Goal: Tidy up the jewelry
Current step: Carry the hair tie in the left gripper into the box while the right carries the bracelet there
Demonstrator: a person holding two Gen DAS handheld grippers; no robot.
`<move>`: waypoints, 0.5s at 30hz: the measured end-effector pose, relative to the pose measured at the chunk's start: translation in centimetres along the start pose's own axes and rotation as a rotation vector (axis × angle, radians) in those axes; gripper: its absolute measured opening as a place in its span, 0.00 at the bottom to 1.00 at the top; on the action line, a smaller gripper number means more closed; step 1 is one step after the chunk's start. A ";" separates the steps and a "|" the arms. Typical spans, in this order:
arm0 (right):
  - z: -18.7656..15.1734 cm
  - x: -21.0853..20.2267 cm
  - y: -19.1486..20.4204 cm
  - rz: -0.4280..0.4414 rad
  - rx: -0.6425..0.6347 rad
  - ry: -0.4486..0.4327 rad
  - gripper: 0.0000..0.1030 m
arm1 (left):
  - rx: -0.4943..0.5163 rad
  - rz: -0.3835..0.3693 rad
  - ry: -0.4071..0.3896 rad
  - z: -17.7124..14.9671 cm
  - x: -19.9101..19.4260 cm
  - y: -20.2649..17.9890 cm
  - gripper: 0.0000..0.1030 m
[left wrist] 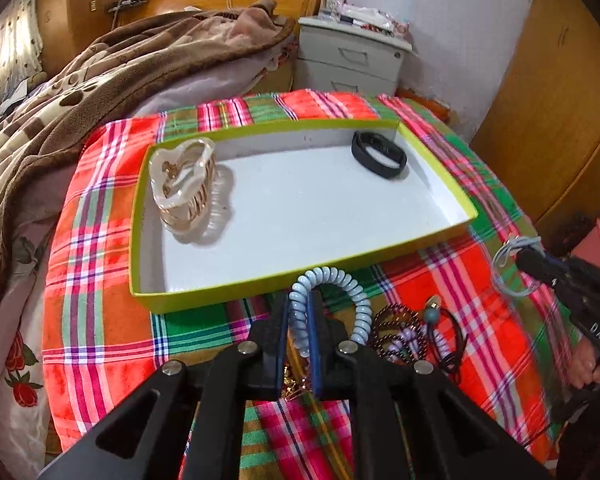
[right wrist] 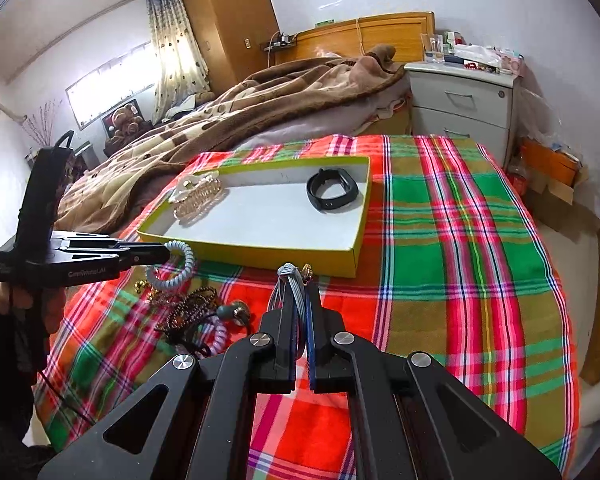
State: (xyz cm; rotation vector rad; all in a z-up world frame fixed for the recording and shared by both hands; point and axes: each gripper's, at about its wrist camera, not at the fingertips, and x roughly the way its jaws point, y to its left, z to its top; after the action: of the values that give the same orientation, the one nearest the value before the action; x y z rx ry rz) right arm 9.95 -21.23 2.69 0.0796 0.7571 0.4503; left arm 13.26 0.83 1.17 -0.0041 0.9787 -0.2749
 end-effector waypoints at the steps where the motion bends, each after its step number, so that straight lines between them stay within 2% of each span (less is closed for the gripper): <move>1: 0.2 -0.1 0.1 -0.001 -0.003 -0.005 0.03 | 0.002 -0.003 -0.009 0.1 -0.3 0.0 0.09; 8: 2.1 0.0 0.8 -0.008 -0.004 -0.033 0.03 | -0.029 -0.019 -0.054 1.9 -1.7 0.6 0.09; 15: 4.8 2.2 1.3 -0.030 -0.004 -0.035 0.03 | -0.080 -0.024 -0.061 4.6 -0.7 1.9 0.09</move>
State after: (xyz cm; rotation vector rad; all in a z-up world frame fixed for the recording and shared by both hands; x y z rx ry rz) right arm 14.10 -18.73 5.08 0.0721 0.7225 0.4205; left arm 17.14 2.30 4.06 -0.0974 0.9285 -0.2562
